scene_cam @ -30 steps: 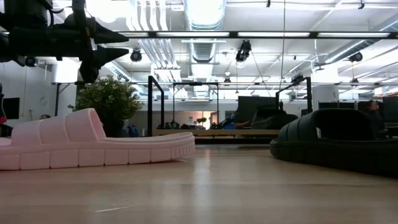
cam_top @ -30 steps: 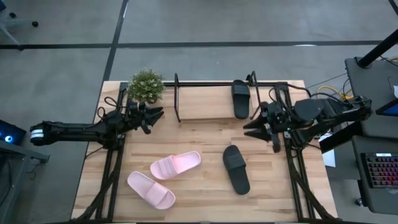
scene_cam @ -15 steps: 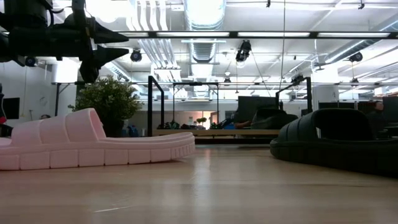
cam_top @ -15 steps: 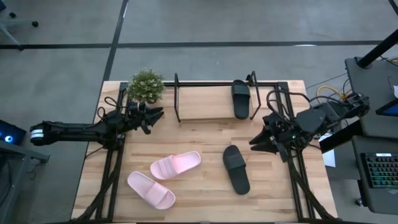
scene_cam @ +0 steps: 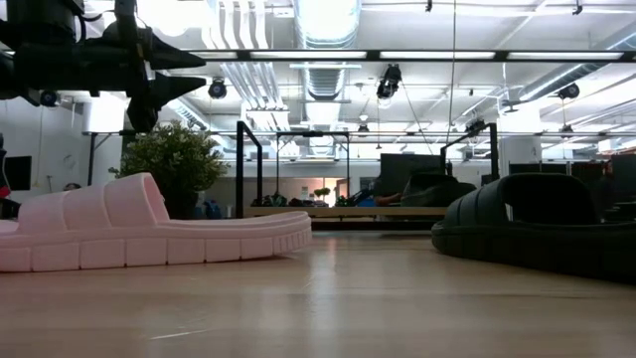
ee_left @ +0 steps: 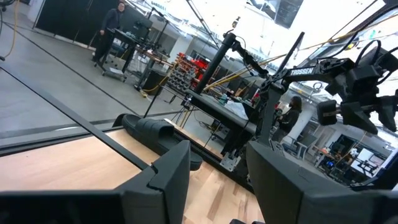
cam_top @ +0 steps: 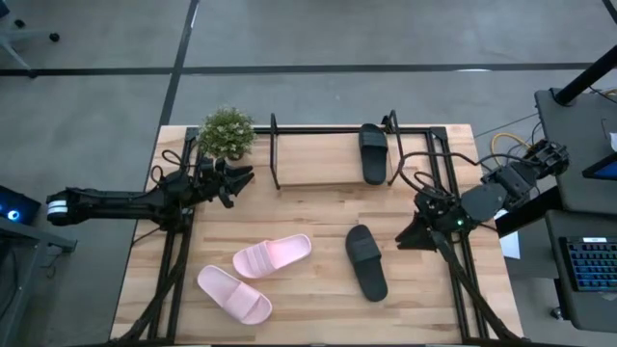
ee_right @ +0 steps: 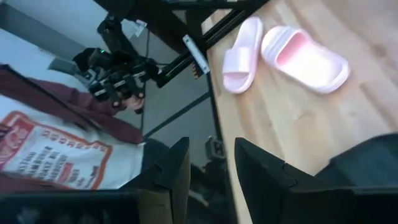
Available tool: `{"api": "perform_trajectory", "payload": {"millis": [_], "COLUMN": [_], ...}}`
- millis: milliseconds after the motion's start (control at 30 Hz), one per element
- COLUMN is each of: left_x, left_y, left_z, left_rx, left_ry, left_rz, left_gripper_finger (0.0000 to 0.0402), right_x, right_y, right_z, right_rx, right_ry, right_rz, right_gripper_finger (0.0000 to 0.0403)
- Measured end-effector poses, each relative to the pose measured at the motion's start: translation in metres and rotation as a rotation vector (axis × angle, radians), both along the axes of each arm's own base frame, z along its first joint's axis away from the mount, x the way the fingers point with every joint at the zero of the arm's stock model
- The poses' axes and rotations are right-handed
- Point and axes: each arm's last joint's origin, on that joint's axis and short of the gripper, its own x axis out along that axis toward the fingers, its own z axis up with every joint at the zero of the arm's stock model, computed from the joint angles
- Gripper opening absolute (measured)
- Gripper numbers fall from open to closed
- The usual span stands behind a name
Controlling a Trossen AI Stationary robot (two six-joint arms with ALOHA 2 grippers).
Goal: Pick and place slides into the shelf
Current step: Put the black slipper on the shelf
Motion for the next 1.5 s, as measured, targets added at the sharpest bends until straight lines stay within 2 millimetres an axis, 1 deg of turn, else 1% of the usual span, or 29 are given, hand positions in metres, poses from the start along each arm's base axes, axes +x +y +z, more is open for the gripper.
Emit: {"api": "perform_trajectory", "payload": {"millis": [233, 433, 633, 867, 1000, 1100, 1267, 1400, 1500], "left_x": [0.000, 0.000, 0.000, 0.000, 0.000, 0.000, 0.000, 0.000, 0.000], "left_y": [0.000, 0.000, 0.000, 0.000, 0.000, 0.000, 0.000, 0.000, 0.000], "left_z": [0.000, 0.000, 0.000, 0.000, 0.000, 0.000, 0.000, 0.000, 0.000], "left_rx": [0.000, 0.000, 0.000, -0.001, -0.001, -0.001, -0.001, -0.001, -0.001], "left_ry": [0.000, 0.000, -0.001, -0.003, -0.002, 0.002, 0.003, 0.003, 0.002], "left_rz": [0.000, 0.000, 0.001, 0.000, 0.000, 0.000, 0.000, 0.001, 0.001], "left_gripper_finger": [0.0144, 0.0144, 0.0144, 0.0144, 0.0144, 0.0144, 0.0144, 0.0144, 0.0144], "right_x": [-0.007, -0.010, -0.005, 0.003, 0.008, 0.009, 0.011, 0.009, 0.008], "right_y": [0.011, 0.019, 0.031, 0.043, 0.047, 0.048, 0.050, 0.052, 0.054], "right_z": [-0.002, -0.009, -0.020, -0.039, -0.049, -0.052, -0.056, -0.056, -0.056], "right_rx": [0.074, 0.074, 0.040, -0.015, -0.044, -0.054, -0.075, -0.081, -0.090], "right_ry": [0.040, 0.065, 0.106, 0.168, 0.198, 0.204, 0.212, 0.209, 0.205], "right_rz": [0.018, 0.030, 0.055, 0.069, 0.068, 0.070, 0.077, 0.093, 0.108], "right_gripper_finger": [0.0114, 0.0112, 0.0112, 0.0112, 0.0119, 0.0128, 0.0153, 0.0175, 0.0181]}}
